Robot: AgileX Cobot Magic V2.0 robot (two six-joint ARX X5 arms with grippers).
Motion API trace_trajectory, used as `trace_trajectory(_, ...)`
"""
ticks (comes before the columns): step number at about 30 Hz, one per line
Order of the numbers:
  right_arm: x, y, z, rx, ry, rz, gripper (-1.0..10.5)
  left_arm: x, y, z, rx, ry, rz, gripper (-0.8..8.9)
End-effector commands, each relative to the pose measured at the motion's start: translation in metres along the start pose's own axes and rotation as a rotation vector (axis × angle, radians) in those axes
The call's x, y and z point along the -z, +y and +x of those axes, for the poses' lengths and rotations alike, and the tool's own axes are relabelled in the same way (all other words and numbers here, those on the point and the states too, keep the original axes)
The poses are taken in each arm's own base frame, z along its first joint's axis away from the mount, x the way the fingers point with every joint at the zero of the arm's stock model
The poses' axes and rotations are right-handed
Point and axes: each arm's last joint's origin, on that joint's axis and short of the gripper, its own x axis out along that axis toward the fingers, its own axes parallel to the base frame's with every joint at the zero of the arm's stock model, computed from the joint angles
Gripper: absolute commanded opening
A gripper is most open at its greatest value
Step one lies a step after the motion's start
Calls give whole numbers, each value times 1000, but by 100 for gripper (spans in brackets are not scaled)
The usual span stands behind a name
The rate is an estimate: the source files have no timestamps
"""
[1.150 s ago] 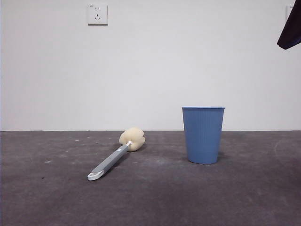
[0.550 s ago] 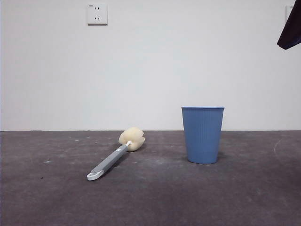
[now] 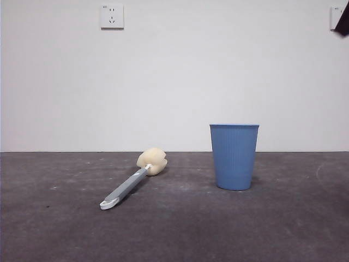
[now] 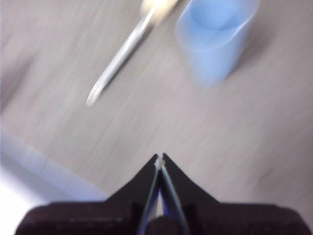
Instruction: Pick up the cup brush,pick up the cup,insert the brush into the cup,clean the cup,put the cup brush back,put the cup back to the fixed position on the table
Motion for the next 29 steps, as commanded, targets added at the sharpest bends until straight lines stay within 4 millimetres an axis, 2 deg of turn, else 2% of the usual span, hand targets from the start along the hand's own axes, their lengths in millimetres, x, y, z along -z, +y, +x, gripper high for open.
trace_trajectory(1,0,-10,-12,69,-181,-25,1,4,1,1,-4,6,-7,-3)
trace_trajectory(4,24,-29,-15,213,-356,-14,1,4,1,1,-4,6,-7,-3)
trace_trajectory(8,75,-51,10,347,-509,-4,1,4,1,1,-4,6,-7,-3)
trace_trajectory(11,95,-59,25,369,-562,6,1,4,1,1,-4,6,-7,-3)
trace_trajectory(17,116,-65,41,378,-549,30,1,4,1,1,-4,6,-7,-3)
trace_trajectory(26,136,-71,58,371,-501,86,1,4,1,1,-4,6,-7,-3)
trace_trajectory(29,137,-71,59,370,-503,93,1,4,1,1,-4,7,-7,-3)
